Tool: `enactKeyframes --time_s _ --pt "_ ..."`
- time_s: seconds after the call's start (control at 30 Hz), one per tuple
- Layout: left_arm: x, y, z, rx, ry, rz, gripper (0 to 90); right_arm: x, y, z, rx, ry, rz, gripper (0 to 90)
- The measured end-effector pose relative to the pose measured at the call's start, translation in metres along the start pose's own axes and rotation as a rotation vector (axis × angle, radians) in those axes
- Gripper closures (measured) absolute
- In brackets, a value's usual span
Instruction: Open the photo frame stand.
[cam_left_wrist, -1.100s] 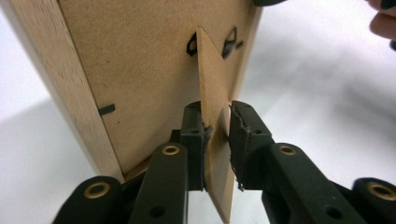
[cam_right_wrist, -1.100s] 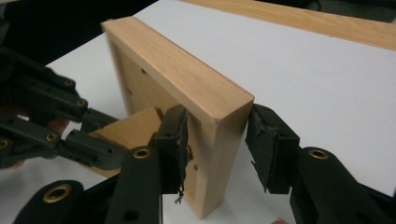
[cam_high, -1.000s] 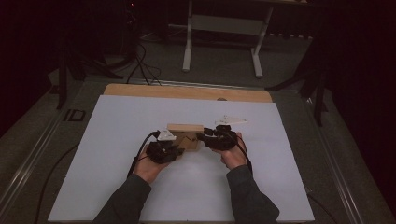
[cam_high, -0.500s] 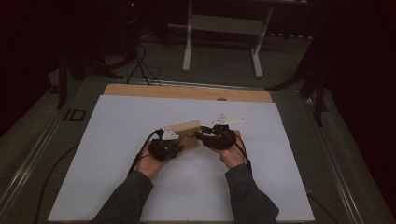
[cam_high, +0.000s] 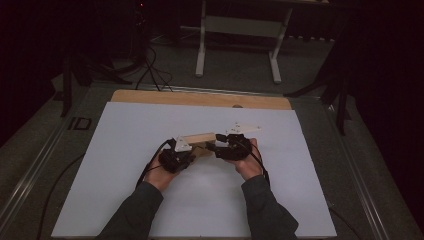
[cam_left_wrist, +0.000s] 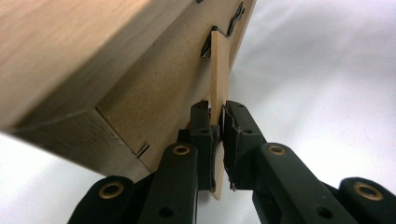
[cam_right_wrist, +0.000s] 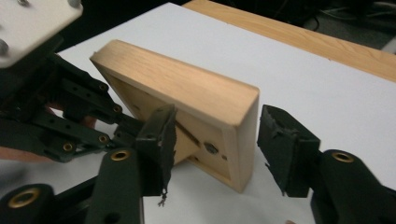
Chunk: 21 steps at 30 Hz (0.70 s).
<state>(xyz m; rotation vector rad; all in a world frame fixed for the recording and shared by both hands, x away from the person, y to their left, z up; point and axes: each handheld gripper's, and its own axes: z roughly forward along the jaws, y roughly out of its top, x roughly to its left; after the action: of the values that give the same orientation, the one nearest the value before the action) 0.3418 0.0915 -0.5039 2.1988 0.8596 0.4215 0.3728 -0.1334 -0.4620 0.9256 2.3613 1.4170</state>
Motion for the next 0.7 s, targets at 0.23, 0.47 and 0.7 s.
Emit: enactKeyframes --time_s 0.23,0.47,0.7 --pt "0.001 -0.004 -0.008 -0.019 0.013 0.002 83.1 0.003 0.000 0.008 0.016 0.004 -0.048 34.2" --pt "0.009 -0.010 -0.015 -0.018 0.001 -0.023 82.9 0.001 0.002 0.015 0.027 -0.002 -0.065 30.1" --pt "0.003 -0.010 -0.008 0.001 -0.002 0.000 82.1 0.000 0.002 0.020 0.035 0.001 -0.062 31.1"
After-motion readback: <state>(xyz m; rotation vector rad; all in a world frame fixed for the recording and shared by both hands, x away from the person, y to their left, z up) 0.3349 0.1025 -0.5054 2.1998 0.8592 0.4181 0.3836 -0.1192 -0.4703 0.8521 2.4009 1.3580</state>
